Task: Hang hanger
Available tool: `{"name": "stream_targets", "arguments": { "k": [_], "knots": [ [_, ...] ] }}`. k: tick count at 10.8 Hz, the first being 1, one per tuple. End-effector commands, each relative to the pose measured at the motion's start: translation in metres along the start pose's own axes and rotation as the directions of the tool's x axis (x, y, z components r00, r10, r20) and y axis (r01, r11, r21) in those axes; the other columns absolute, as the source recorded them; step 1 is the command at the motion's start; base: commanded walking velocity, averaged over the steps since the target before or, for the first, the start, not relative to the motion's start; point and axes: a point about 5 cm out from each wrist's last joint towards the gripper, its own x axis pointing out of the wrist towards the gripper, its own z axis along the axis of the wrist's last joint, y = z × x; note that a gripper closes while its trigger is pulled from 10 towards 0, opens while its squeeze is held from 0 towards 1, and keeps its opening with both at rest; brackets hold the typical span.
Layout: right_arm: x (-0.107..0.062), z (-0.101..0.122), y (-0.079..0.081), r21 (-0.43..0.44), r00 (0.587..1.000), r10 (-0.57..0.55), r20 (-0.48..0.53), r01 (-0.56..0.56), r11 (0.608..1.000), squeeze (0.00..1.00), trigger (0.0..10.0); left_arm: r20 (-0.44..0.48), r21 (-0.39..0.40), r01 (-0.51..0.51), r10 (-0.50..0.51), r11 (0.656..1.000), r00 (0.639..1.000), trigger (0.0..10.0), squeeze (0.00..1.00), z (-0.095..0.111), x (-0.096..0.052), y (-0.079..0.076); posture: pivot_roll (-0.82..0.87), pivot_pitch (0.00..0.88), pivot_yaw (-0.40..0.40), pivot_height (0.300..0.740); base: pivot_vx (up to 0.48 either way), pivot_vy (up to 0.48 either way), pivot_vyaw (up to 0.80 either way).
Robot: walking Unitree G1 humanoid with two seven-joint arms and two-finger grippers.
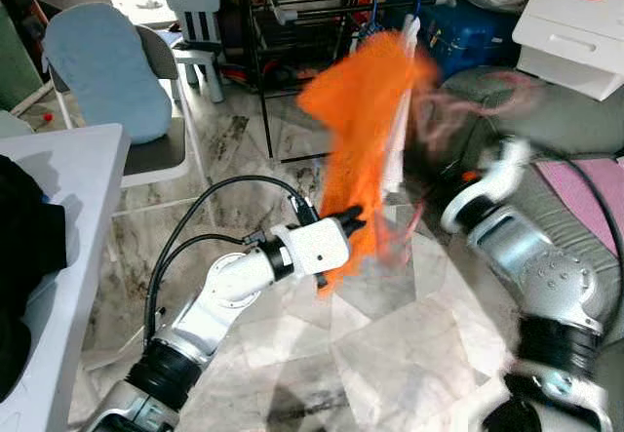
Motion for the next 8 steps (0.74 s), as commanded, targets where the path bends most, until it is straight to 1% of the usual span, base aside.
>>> {"name": "stream_targets", "arguments": {
  "k": [1, 2, 3, 4, 5, 6, 7, 8],
  "knots": [
    [-0.001, 0.007, 0.009, 0.022, 0.998, 0.056, 0.037, -0.057, 0.998, 0.00, 10.0, 0.005, 0.035, 0.008, -0.008, 0.999, 1.000, 10.0, 0.00, 0.001, 0.001, -0.002, -0.16, 0.000, -0.009, 0.740, 0.000, 0.000, 0.00],
    [-0.003, -0.003, 0.021, -0.033, 0.988, 0.145, -0.047, -0.146, 0.989, 0.00, 10.0, -0.003, 0.044, 0.012, -0.012, 0.999, 1.000, 10.0, 0.00, -0.001, 0.001, -0.004, -0.16, 0.000, -0.009, 0.740, 0.000, 0.000, 0.00],
    [-0.007, -0.018, 0.033, -0.136, 0.963, 0.219, -0.159, -0.241, 0.961, 0.00, 10.0, -0.015, 0.039, 0.014, -0.014, 0.999, 1.000, 10.0, 0.00, -0.005, -0.001, -0.007, -0.16, 0.000, -0.010, 0.740, 0.000, 0.000, 0.00],
    [-0.006, -0.016, 0.031, -0.118, 0.971, 0.197, -0.136, -0.214, 0.970, 0.00, 10.0, -0.030, 0.035, 0.028, -0.027, 0.999, 0.999, 10.0, 0.00, -0.009, -0.002, -0.009, -0.16, 0.000, -0.013, 0.740, 0.000, 0.000, 0.00],
    [-0.005, -0.011, 0.022, -0.145, 0.986, 0.135, -0.100, -0.149, 0.978, 0.00, 10.0, -0.030, 0.016, 0.034, -0.033, 0.999, 0.999, 10.0, 0.00, -0.009, -0.001, -0.012, -0.17, 0.000, -0.013, 0.740, 0.000, 0.000, 0.00],
    [-0.005, -0.010, 0.021, -0.141, 0.986, 0.138, -0.095, -0.150, 0.979, 0.00, 10.0, -0.026, 0.000, 0.052, -0.052, 0.999, 0.998, 10.0, 0.00, -0.009, 0.000, -0.019, -0.17, 0.000, -0.014, 0.740, 0.000, 0.000, 0.00],
    [-0.007, -0.014, 0.024, -0.207, 0.978, 0.159, -0.135, -0.184, 0.961, 0.00, 10.0, -0.028, 0.007, 0.090, -0.089, 0.996, 0.996, 10.0, 0.00, -0.010, 0.001, -0.030, -0.17, 0.000, -0.014, 0.740, 0.000, 0.000, 0.00],
    [-0.007, -0.023, 0.023, -0.266, 0.966, 0.159, -0.205, -0.211, 0.941, 0.00, 10.0, -0.030, -0.011, 0.109, -0.109, 0.994, 0.994, 10.0, 0.00, -0.011, 0.002, -0.037, -0.17, 0.000, -0.017, 0.740, 0.000, 0.000, 0.00]
  ]
}}
